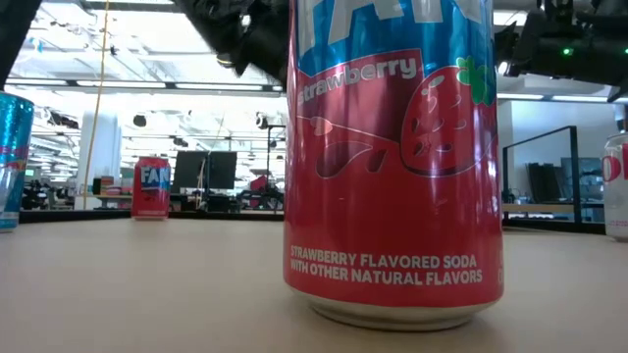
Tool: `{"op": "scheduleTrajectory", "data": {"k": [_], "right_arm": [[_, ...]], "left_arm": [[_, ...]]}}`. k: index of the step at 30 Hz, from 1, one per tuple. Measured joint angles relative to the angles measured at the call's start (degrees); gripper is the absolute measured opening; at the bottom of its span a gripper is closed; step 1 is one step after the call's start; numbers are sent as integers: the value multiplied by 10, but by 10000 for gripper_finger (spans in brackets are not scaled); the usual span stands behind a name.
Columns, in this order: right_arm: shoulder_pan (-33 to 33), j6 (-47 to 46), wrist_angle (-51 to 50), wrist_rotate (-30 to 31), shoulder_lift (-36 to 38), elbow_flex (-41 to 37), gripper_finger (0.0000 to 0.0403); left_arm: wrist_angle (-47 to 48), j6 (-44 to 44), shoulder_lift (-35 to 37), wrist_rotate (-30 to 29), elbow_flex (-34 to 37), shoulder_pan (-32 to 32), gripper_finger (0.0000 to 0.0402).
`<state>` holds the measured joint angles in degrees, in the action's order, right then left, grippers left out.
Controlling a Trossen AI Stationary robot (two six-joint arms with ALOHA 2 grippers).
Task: Place canned beverage on shelf
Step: Put the left red-silver soda can on the shelf
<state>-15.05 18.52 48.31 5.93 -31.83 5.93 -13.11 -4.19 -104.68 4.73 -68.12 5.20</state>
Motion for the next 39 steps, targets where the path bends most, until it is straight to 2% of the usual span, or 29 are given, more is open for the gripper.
{"op": "scheduleTrajectory", "data": {"k": [6, 12, 15, 18, 23, 26, 29, 35, 39], "right_arm": [[0, 0, 0, 0, 0, 0, 29], [0, 0, 1, 0, 0, 0, 29], [0, 0, 3, 0, 0, 0, 29], [0, 0, 3, 0, 0, 0, 29], [0, 0, 3, 0, 0, 0, 29], [0, 1, 3, 0, 0, 0, 29], [-1, 2, 3, 1, 0, 0, 29], [0, 2, 3, 1, 0, 0, 29], [0, 11, 0, 1, 0, 0, 29]], "left_arm": [[53, 61, 0, -11, -105, -9, 278], [86, 115, -3, -67, -173, 30, 278], [111, 119, -6, -59, -196, 64, 278], [95, 117, -6, -37, -201, 103, 278], [91, 76, -6, 27, -200, 166, 278], [74, 66, -25, 37, -213, 186, 278], [94, 55, -65, 65, -259, 194, 278], [211, 79, -157, 81, -404, 198, 278], [276, 101, -206, 69, -462, 197, 278]]}}
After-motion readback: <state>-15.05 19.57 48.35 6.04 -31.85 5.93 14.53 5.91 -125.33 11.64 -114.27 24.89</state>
